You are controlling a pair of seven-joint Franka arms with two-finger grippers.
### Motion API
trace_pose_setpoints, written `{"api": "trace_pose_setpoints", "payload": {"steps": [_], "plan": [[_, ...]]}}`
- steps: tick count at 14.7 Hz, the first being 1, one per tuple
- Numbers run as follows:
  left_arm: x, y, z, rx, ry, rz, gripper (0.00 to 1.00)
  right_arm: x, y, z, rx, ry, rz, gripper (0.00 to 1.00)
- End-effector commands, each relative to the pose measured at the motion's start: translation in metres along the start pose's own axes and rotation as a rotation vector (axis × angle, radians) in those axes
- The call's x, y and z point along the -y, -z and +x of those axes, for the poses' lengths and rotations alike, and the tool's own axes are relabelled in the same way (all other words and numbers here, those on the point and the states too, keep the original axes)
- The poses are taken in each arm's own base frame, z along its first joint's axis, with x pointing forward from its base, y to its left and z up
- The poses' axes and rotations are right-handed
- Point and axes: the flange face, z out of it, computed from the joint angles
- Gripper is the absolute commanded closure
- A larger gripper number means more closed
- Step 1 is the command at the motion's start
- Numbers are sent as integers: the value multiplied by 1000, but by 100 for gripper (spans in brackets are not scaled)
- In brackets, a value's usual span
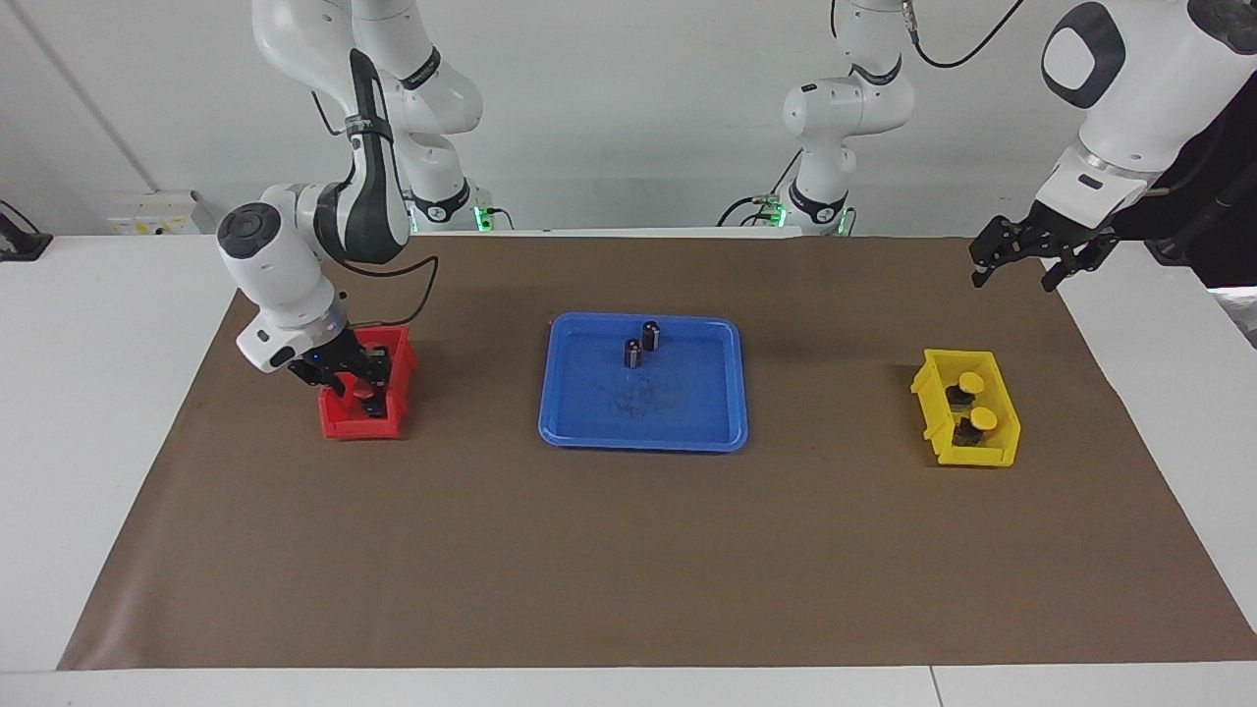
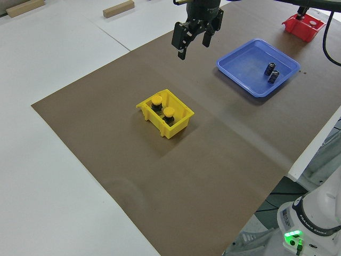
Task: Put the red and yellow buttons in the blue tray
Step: 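Reach the right gripper into the red holder and grasp a red button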
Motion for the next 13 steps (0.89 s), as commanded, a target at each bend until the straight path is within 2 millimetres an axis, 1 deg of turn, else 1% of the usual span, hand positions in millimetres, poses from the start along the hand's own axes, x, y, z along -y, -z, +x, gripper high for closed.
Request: {"api": "trace_pose_setpoints", "payload": {"steps": [1,3,4,5,6,8,9,11,12,13], "plan": [[-2,1,-10,18,-18,17,0,-1,-3,0,-12,18,11,67],[-12,12,-14,66,-25,8,0,4,5,7,-5,26,12,80],[-14,14,-14,80,-16,6,0,9,12,14,6,37,15,84],[-16,14,-15,83,4,7,0,11,24,23,23,43,15,84],[-18,12,-15,86,40,7,0,12,42,33,47,54,9,84],[-22,13,-13,75,75,11,0,13,79,44,91,67,0,84],[-24,14,-11,68,67,12,0,22,96,49,102,87,-8,84],[-23,13,-12,71,67,11,0,51,124,63,125,111,-28,84],[-23,13,-12,71,69,11,0,74,133,70,134,84,-35,84],[-23,13,-12,74,74,11,0,104,139,75,125,61,-42,84]]}}
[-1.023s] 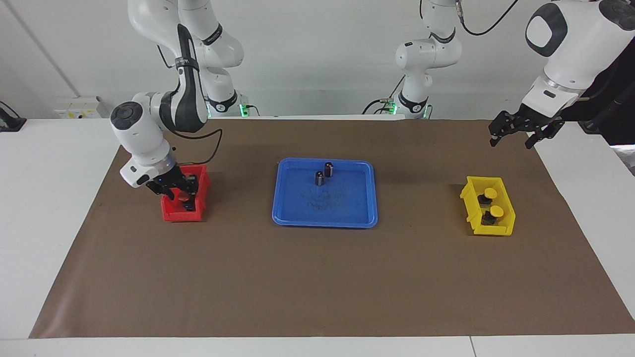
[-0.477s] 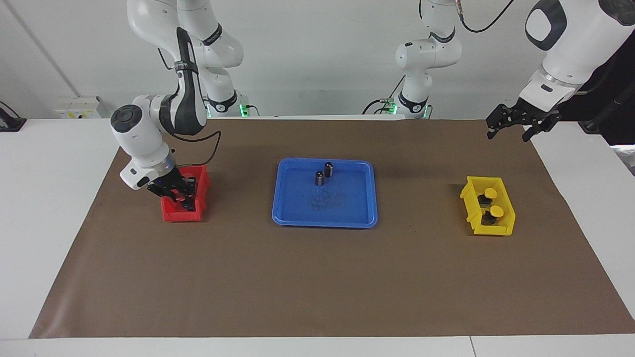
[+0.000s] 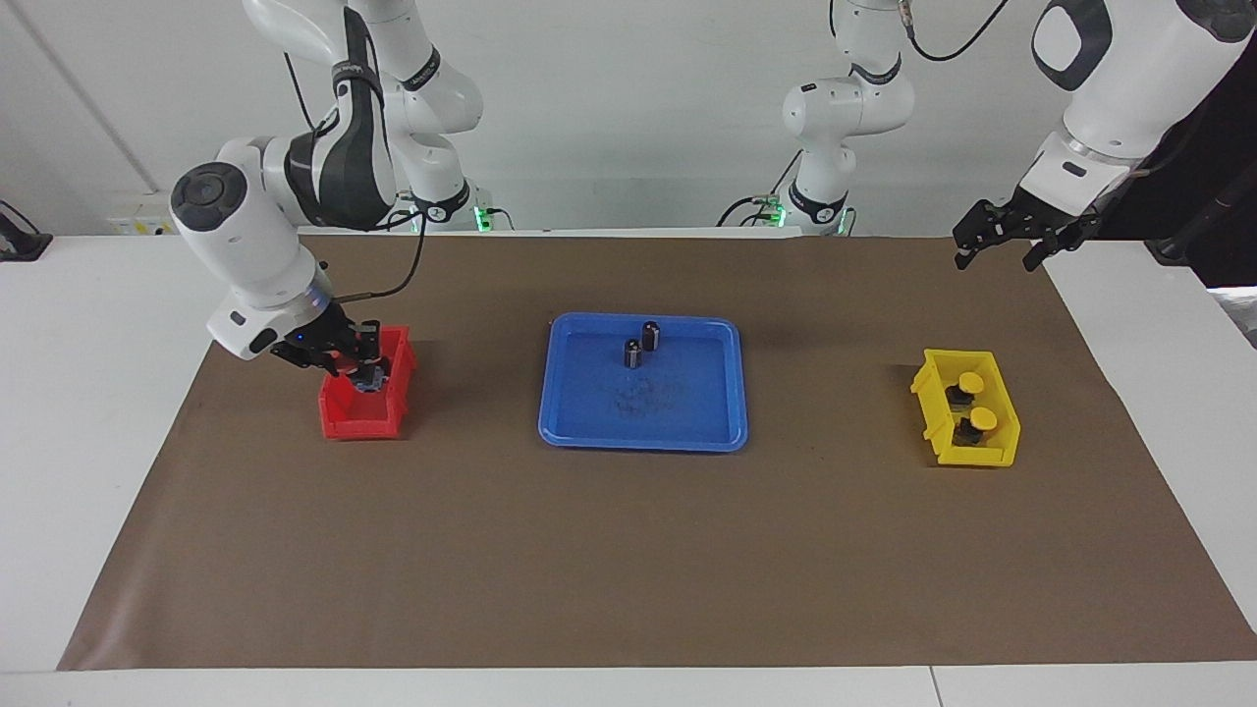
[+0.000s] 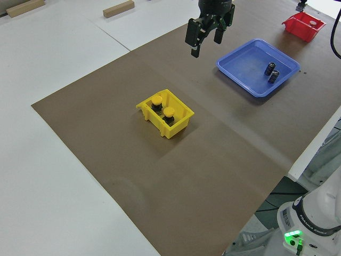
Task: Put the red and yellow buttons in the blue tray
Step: 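Carry the red button with the right gripper into the blue tray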
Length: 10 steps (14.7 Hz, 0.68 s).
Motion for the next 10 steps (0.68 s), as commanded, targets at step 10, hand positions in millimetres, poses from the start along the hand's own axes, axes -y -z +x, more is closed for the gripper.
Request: {"api": "trace_pose_setpoints", "payload": {"steps": [10], "plan": [[-45,10,-6,11,-22,15,0,328,-91,37,-73,-162,-34,83]]}}
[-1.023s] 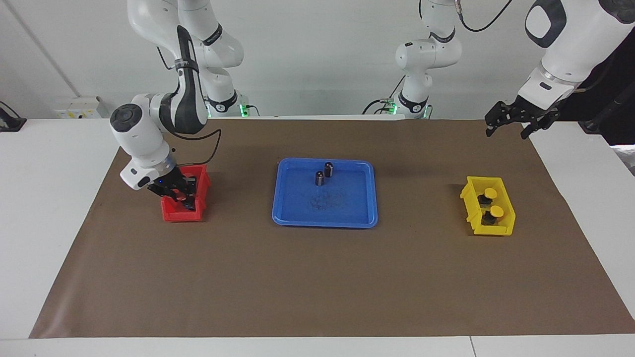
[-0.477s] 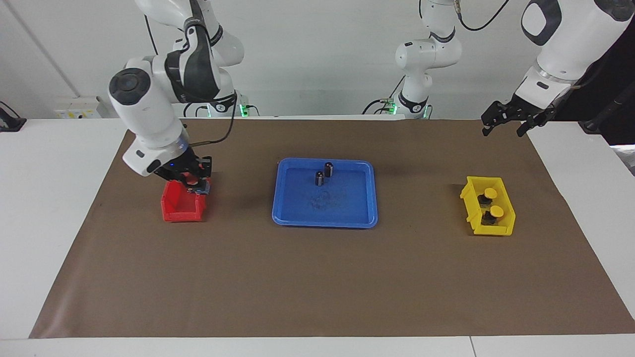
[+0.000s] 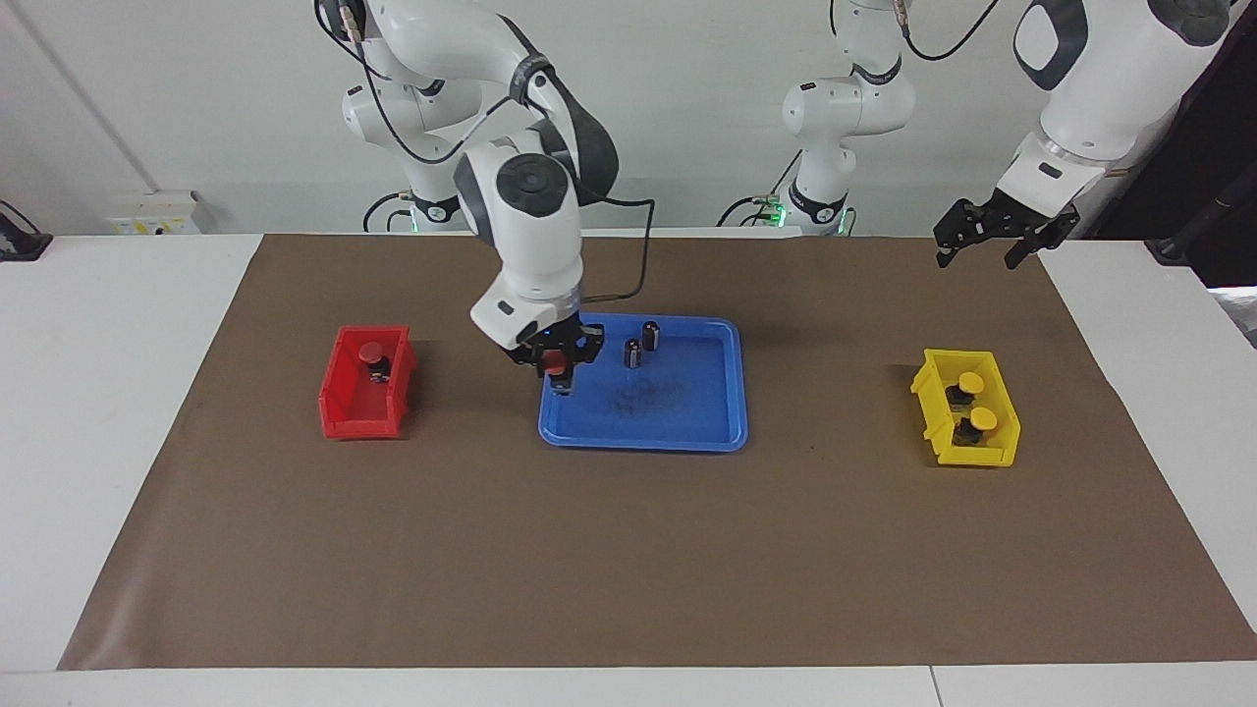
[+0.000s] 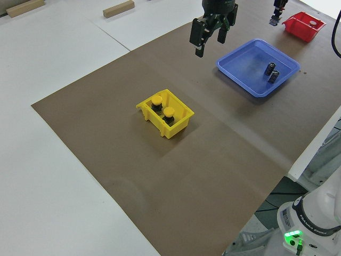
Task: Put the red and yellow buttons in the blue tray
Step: 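Carry the red button with the right gripper into the blue tray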
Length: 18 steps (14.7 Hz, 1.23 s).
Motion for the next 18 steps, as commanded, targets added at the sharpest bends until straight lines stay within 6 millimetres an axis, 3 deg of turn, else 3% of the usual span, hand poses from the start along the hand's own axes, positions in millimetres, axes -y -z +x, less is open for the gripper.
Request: {"api": "trace_pose_setpoints", "payload": {"steps": [1,4,5,7,11,13,15,18], "plan": [[-8,10,-5,-8,-7,9,0,29,-39,1,-4,-28,-18,83],[-4,10,-3,-19,-14,7,0,37,-49,-8,-4,-12,-18,82],[16,10,-1,-48,21,0,0,37,-53,-11,1,-8,-24,82],[29,-3,13,-78,43,-2,0,50,-56,-22,-5,18,-24,81],[36,-56,63,-63,-7,19,0,52,-63,-27,-21,32,-23,74],[54,-96,87,-54,-69,33,0,49,-64,-25,-26,30,-22,49],[76,-129,109,-87,-60,50,6,50,-59,-22,-30,30,-22,38],[109,-146,117,-125,-9,59,25,44,-17,-1,-76,11,6,38]]}}
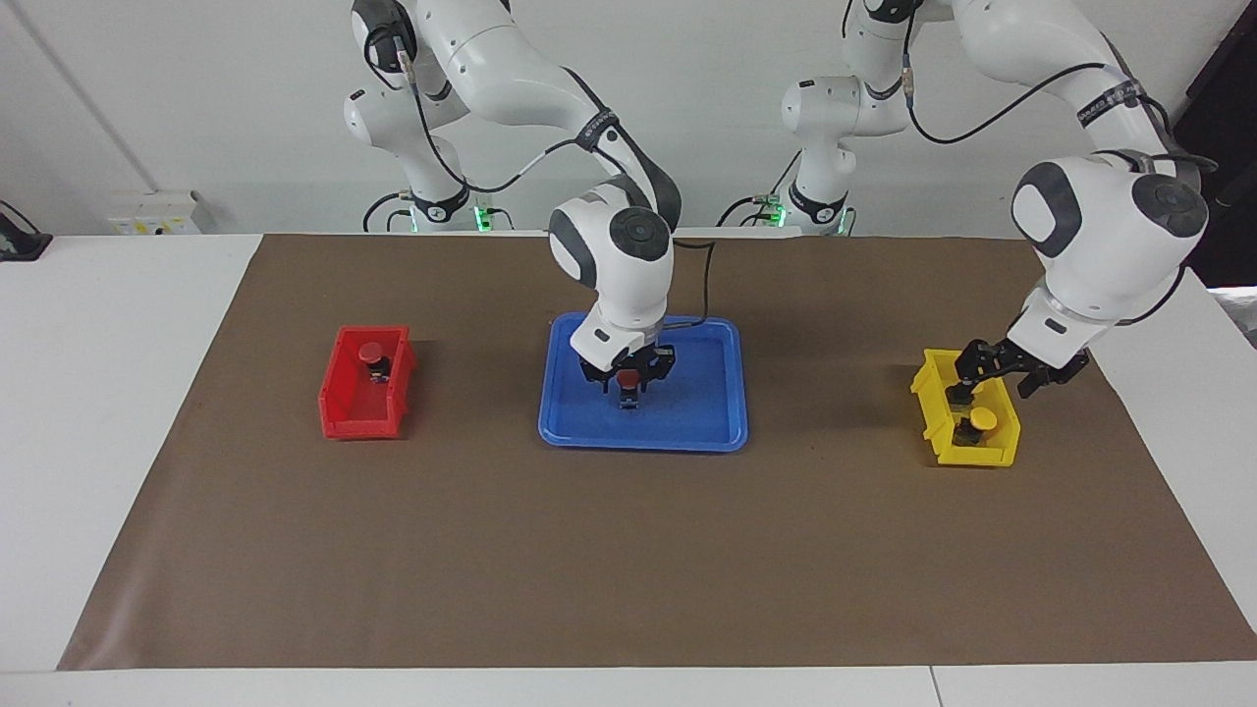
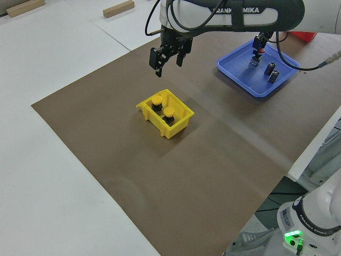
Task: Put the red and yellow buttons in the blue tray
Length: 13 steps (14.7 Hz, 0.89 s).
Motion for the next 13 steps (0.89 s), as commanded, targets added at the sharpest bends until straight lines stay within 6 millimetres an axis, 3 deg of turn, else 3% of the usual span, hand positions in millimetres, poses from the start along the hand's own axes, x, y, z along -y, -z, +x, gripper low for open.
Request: {"api": "trace_pose_setpoints", "payload": {"steps": [1,3,4,6,8,10,12,13], "plan": [[24,-2,4,-34,10,28,29,-24,40,23,-34,-27,4,38],[25,-11,4,-34,12,28,30,-97,87,40,-49,-38,9,38],[29,-22,-2,-25,19,26,32,-140,104,38,-13,-31,-9,38],[32,-35,-8,-25,25,25,33,-230,114,23,67,11,-32,38],[28,-45,-10,-28,20,24,33,-298,114,-3,92,59,-26,38],[24,-54,-15,-17,15,21,33,-357,98,-21,108,75,-13,38],[22,-62,-20,-12,14,19,33,-393,75,-37,92,46,2,38],[22,-64,-22,-11,14,18,33,-400,61,-46,86,31,4,38]]}}
